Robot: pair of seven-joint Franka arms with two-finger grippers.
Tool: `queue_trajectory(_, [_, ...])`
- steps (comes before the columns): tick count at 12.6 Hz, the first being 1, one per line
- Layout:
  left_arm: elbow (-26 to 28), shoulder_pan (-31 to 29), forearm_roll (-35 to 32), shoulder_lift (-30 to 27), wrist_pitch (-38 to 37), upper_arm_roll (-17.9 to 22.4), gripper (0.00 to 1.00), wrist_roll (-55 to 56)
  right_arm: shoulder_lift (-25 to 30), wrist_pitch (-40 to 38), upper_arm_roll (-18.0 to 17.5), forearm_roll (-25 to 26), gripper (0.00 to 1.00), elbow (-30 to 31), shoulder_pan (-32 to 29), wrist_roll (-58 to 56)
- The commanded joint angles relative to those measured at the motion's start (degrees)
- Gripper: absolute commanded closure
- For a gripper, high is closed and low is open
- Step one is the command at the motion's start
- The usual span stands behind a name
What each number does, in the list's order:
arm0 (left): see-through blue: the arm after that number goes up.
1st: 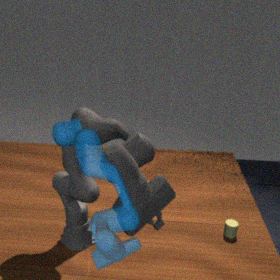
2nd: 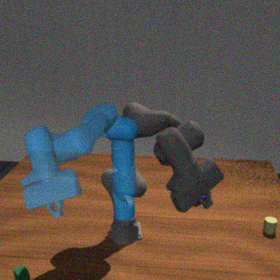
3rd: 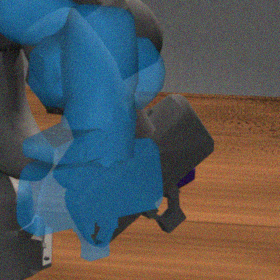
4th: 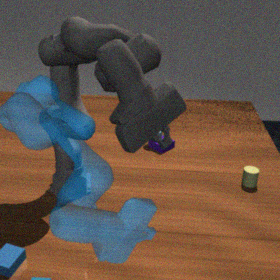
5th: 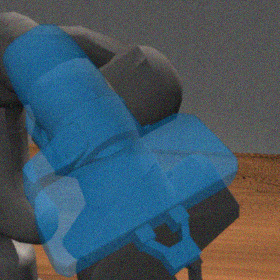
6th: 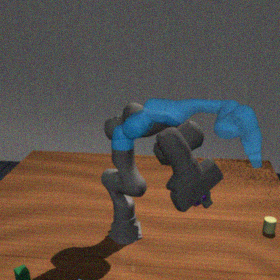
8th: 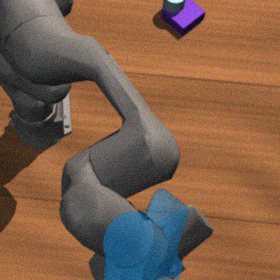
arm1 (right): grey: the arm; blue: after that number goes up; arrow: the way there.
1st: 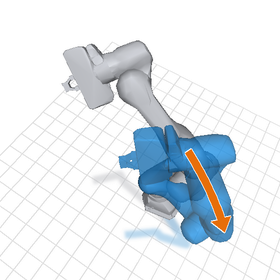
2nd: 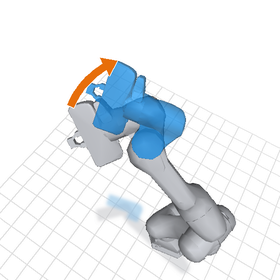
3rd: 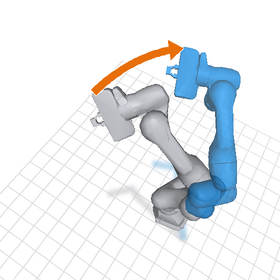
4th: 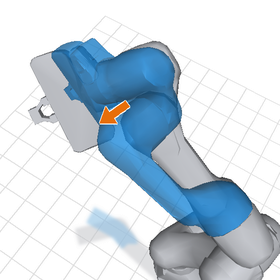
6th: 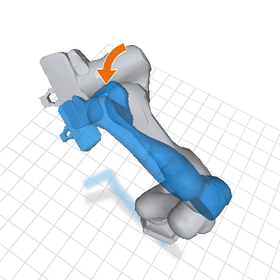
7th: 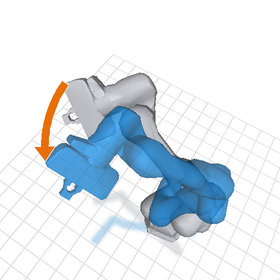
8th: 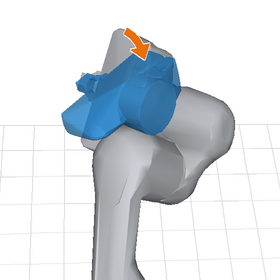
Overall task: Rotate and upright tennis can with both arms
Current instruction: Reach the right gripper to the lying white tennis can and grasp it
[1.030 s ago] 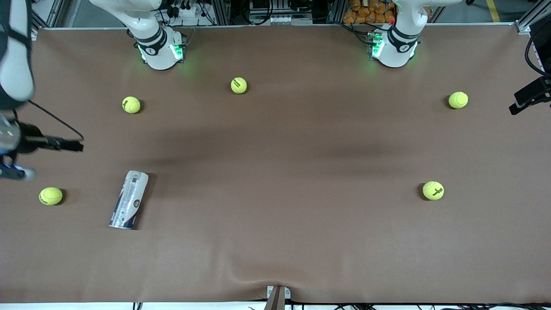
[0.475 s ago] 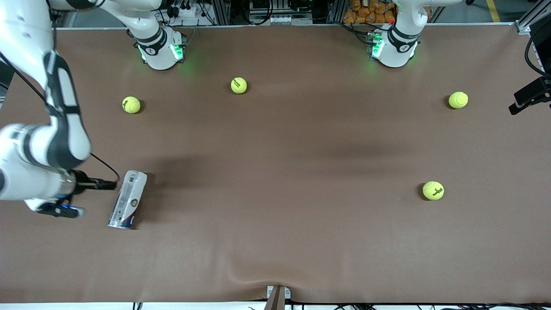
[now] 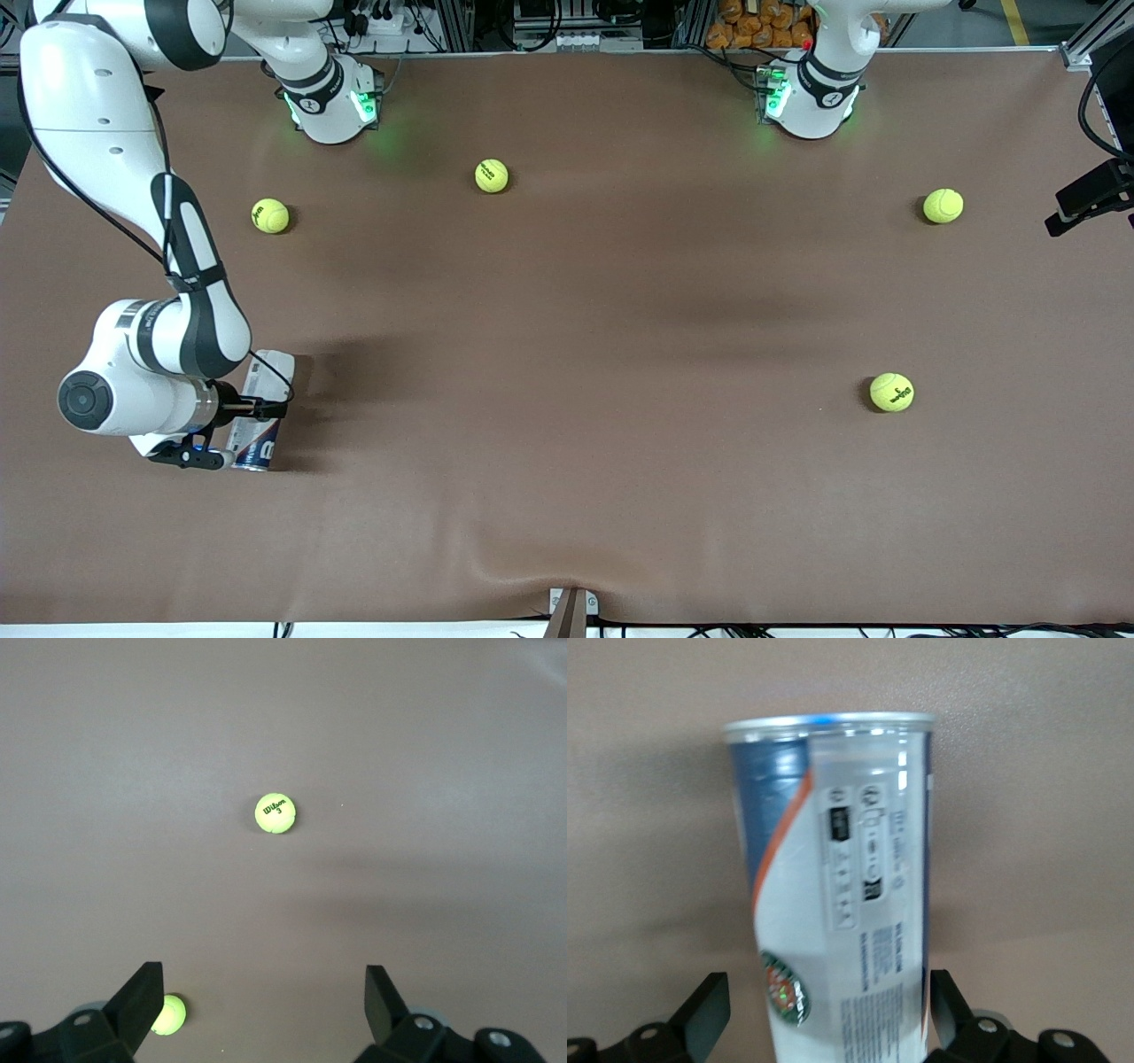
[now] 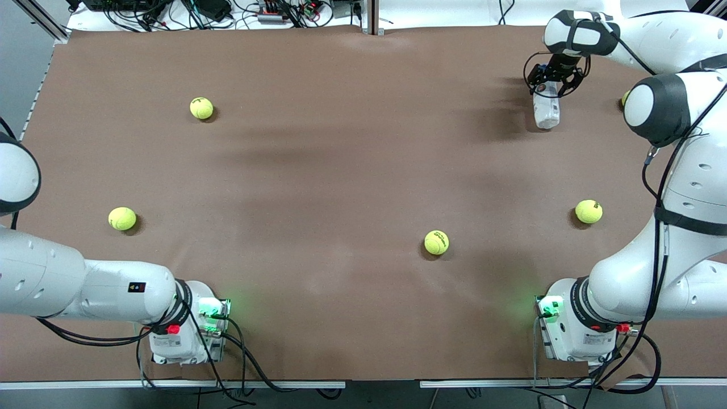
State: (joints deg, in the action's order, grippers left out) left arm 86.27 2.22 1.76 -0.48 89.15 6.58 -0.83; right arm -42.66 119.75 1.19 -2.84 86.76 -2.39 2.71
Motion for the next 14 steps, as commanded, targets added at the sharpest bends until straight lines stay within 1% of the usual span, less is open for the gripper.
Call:
queue_trajectory(1, [-0.58, -0.11, 0.87, 0.21, -0.74, -0.07, 0.00, 0.48, -1.02, -0.05, -0.05, -0.51, 0.00, -0.89, -0.25, -0.07])
queue_trajectory(3, [-0.58, -0.20, 0.87, 0.13, -0.74, -0.07, 0.00, 0.48, -1.20, 0.04, -0.05, -0.33, 0.00, 0.07, -0.07, -2.17])
queue_trajectory(7, [-0.49, -0.20, 0.87, 0.13, -0.74, -0.07, 0.00, 0.48, -1.20, 3.99, -0.14, -0.33, 0.00, 4.73, 0.37, -3.15])
queue_trajectory(14, [-0.58, -0.20, 0.96, 0.13, -0.74, -0.08, 0.00, 0.48, -0.94, 4.26, -0.14, -0.50, 0.00, 4.29, 0.37, -3.15])
